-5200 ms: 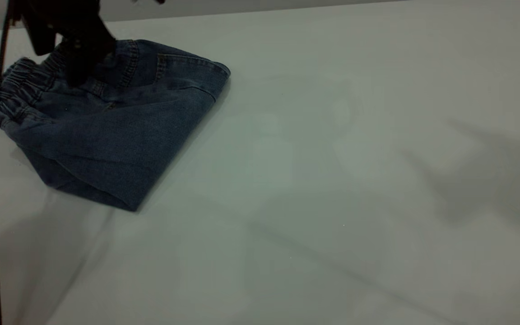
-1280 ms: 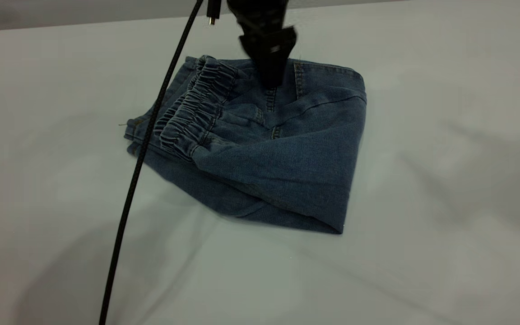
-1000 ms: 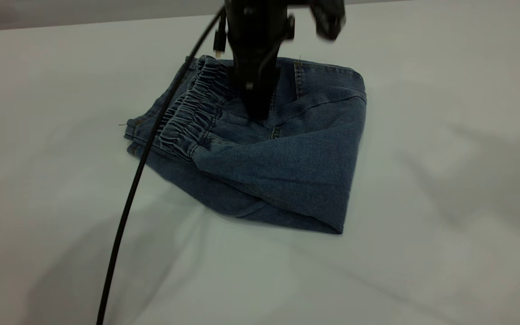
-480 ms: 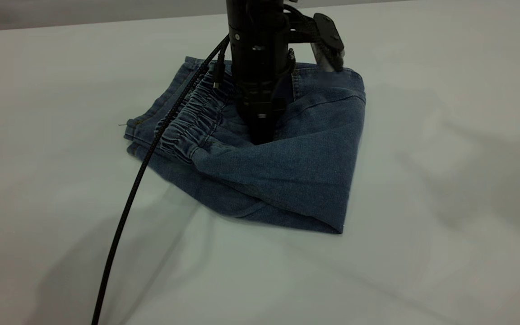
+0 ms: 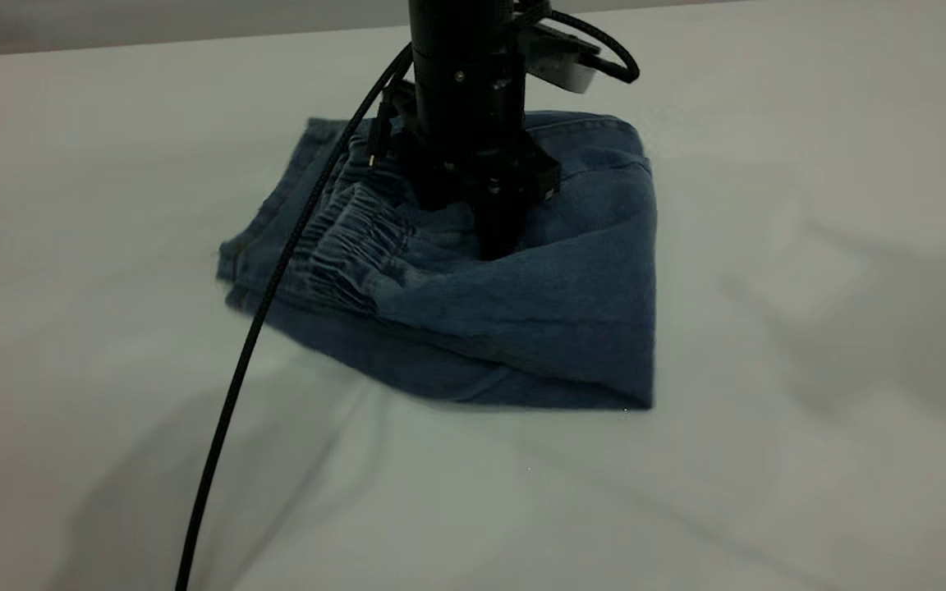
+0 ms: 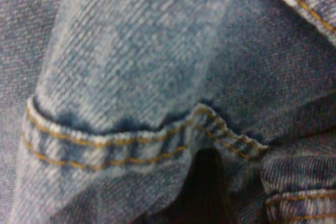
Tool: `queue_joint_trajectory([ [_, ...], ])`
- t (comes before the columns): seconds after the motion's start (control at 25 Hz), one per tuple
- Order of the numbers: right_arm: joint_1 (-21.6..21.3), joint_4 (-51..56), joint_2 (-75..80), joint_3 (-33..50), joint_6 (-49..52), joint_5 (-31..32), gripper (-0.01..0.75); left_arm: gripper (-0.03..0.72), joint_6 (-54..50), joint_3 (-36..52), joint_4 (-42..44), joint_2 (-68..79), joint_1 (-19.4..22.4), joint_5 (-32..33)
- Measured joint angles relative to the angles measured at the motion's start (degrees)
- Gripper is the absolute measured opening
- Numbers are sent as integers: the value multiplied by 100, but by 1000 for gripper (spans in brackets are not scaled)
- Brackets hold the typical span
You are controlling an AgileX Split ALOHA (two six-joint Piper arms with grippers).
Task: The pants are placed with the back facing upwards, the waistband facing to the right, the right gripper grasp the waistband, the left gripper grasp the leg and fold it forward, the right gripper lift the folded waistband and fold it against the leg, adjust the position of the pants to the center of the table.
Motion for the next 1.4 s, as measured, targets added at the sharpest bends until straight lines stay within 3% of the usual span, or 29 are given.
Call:
queue_joint_trajectory([
  [0.28,0,0,0,0,0,0,552,546,-1051,-85,-352,-6,0,31],
  [0.76,0,140,0,0,0,132,552,546,-287,-685,-252,-748,-4,12],
  [1.12,0,1145,-352,0,-375,287,552,546,-192,-685,808,-2091,-4,13],
  [1.4,0,1487,-1071,0,-647,409,552,546,-192,-685,911,-3356,9,18],
])
